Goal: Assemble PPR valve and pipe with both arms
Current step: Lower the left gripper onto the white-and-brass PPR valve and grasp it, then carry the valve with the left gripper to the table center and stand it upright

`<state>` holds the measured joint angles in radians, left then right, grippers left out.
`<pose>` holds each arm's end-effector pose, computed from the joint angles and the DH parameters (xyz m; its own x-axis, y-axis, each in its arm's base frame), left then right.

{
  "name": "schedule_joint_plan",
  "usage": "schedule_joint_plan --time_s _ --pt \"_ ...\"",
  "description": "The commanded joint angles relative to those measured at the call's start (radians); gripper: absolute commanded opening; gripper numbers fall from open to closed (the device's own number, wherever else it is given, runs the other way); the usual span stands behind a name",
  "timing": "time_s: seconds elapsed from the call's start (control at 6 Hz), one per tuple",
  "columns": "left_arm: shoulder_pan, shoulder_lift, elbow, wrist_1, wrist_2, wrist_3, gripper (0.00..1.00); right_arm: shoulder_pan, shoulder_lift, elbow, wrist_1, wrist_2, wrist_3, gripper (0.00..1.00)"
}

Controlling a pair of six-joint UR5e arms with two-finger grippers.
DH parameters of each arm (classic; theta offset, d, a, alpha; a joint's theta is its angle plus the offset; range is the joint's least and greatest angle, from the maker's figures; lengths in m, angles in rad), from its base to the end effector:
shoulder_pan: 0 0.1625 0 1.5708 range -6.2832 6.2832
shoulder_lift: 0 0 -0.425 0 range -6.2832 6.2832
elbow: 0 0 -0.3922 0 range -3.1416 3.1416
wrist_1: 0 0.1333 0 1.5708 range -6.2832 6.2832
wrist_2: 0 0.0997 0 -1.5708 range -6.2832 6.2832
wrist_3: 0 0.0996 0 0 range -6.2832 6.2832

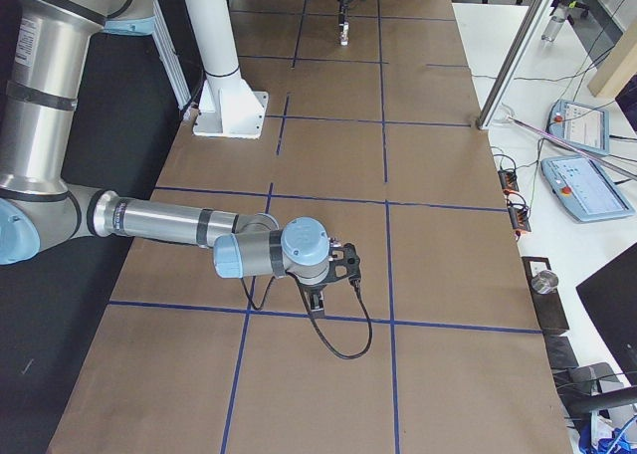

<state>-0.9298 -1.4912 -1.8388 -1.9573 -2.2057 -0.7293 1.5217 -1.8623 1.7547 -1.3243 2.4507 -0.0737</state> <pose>0.2268 -0.4281 0.5258 0.6718 0.1035 -0.7335 -0.0727 0.9946 0.0738 0.0381 -0.3776 0.6607 0.6259 -0.2103 0.7510 0.0950 0.9763 0.1943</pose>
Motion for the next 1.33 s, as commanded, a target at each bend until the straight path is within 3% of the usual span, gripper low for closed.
schedule_joint_plan --time_s 0.0,0.33,0.67,0.83,1.17 --pt "-0.001 -0.003 -0.006 0.001 -0.002 0.001 0.0 0.0 0.0 0.0 0.0 0.001 0.0 1.0" --pt "-0.004 -0.018 -0.051 0.005 -0.008 -0.016 0.0 0.0 0.0 0.0 0.0 0.001 0.0 1.0" --pt "0.0 -0.136 -0.086 0.047 -0.011 -0.088 0.0 0.0 0.0 0.0 0.002 0.004 0.0 1.0" --pt "0.05 -0.211 -0.118 0.119 -0.011 -0.099 0.0 0.0 0.0 0.002 0.002 0.004 0.0 1.0" --pt "0.286 -0.524 -0.136 0.425 0.053 -0.36 0.0 0.0 0.0 0.0 0.0 0.019 0.0 1.0"
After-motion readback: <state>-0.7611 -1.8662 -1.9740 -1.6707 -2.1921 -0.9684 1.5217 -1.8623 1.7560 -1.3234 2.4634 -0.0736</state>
